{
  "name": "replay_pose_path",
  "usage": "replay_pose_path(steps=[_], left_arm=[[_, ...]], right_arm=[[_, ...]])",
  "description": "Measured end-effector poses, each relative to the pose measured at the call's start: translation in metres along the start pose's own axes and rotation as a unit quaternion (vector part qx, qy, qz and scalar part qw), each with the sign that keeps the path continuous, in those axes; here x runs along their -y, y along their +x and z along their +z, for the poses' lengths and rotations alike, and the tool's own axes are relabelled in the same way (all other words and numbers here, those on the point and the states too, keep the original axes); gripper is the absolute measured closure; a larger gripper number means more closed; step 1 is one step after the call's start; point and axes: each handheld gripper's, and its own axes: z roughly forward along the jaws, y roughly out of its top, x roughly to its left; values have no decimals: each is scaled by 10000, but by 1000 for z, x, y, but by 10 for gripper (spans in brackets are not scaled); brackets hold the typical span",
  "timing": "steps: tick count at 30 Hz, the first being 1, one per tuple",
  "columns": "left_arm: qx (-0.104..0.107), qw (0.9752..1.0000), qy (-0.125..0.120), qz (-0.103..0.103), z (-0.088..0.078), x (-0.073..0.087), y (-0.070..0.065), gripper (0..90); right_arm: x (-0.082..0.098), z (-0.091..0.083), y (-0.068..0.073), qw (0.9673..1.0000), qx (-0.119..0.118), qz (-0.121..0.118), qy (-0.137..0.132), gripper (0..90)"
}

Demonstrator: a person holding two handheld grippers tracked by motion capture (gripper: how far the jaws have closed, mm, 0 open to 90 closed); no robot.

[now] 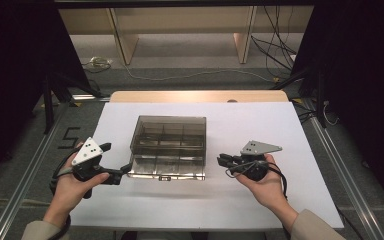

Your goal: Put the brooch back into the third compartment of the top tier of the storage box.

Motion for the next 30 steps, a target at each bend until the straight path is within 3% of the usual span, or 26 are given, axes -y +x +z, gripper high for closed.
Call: replay_pose_path(steps=[30], left_arm=[[-8,10000,8,10,0,0,-1,0]], right_arm=[[-6,7,7,9999,-104,-22,-11,802]])
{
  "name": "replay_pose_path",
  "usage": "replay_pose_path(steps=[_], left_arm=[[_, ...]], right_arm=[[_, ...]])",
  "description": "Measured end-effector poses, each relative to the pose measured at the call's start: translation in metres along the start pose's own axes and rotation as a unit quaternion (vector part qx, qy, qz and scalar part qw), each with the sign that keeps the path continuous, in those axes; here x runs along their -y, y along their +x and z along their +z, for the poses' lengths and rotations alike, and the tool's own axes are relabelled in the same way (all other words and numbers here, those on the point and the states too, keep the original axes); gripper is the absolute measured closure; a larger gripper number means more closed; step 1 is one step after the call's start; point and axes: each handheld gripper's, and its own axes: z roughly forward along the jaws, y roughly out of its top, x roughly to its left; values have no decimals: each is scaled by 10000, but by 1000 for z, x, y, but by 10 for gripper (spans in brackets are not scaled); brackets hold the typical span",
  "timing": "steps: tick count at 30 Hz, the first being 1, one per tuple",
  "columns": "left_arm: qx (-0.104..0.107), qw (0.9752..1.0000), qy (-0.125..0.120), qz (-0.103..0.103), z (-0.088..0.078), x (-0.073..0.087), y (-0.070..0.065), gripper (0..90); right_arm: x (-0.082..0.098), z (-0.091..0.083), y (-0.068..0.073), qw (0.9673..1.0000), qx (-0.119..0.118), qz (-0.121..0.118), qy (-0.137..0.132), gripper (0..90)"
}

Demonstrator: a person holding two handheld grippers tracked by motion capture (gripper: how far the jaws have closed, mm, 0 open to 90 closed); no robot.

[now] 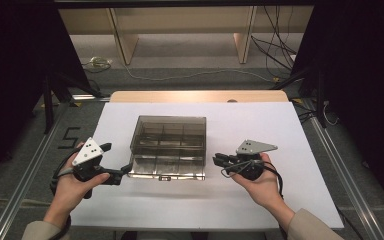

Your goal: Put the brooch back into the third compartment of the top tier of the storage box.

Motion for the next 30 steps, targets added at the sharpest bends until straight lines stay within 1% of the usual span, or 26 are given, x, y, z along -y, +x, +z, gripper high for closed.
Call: replay_pose_path(steps=[9,30], left_arm=[[20,10000,29,19,0,0,0,0],[31,10000,39,19,1,0,-1,0]], right_arm=[[-1,3,2,10000,-13,-38,8,801],[-5,9,4,10000,-40,-33,15,801]])
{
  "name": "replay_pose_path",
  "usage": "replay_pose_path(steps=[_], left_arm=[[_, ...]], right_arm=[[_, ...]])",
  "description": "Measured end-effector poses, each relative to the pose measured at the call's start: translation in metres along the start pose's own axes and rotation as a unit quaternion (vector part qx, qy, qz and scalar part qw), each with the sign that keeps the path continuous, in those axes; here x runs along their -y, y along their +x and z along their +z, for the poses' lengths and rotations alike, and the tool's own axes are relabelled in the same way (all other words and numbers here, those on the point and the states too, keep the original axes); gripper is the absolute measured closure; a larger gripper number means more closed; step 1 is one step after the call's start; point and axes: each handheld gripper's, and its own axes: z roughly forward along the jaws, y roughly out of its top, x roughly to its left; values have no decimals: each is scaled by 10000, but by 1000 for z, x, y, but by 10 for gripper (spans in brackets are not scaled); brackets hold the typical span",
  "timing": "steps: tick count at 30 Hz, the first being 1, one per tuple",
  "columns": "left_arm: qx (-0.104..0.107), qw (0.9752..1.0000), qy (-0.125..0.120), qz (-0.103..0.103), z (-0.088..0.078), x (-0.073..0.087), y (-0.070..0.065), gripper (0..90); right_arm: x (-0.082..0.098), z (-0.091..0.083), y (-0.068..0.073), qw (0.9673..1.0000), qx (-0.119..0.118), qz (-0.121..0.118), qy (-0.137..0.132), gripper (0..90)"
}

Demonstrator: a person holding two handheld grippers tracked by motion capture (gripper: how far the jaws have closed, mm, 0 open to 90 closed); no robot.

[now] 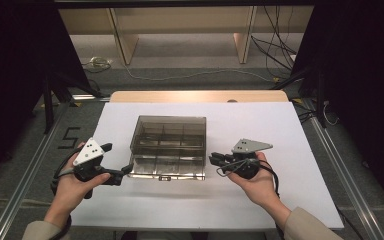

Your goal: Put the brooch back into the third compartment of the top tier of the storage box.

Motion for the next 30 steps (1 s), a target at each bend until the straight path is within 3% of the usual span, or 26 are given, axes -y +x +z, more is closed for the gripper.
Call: replay_pose_path(steps=[30], left_arm=[[-16,10000,-4,16,-1,-1,0,0]], right_arm=[[-5,5,3,10000,-20,-30,-4,801]])
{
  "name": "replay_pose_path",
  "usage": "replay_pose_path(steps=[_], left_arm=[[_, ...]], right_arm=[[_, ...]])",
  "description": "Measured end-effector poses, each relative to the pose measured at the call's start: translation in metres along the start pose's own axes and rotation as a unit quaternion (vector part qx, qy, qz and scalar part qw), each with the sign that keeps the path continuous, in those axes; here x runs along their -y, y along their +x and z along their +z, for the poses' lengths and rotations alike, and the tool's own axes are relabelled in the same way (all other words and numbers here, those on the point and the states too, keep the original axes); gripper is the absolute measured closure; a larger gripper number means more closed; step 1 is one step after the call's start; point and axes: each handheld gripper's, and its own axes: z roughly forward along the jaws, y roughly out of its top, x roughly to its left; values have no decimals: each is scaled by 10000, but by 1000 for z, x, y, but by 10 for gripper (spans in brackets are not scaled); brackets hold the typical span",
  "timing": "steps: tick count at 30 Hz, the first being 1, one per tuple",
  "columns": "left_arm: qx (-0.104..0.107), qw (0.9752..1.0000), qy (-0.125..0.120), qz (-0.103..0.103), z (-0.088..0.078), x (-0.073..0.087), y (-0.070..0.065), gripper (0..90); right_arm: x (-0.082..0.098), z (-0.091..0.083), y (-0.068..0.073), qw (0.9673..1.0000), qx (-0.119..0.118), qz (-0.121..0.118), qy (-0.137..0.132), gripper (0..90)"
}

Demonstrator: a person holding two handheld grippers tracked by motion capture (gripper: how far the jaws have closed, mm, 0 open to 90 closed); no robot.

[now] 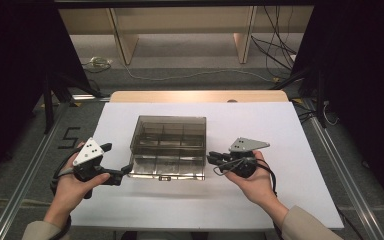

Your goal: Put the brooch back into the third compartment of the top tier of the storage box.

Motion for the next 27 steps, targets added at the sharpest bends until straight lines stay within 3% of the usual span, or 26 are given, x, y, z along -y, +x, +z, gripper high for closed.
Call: replay_pose_path(steps=[27], left_arm=[[29,10000,-15,12,0,0,-1,0]], right_arm=[[-4,6,3,10000,-25,-45,2,801]])
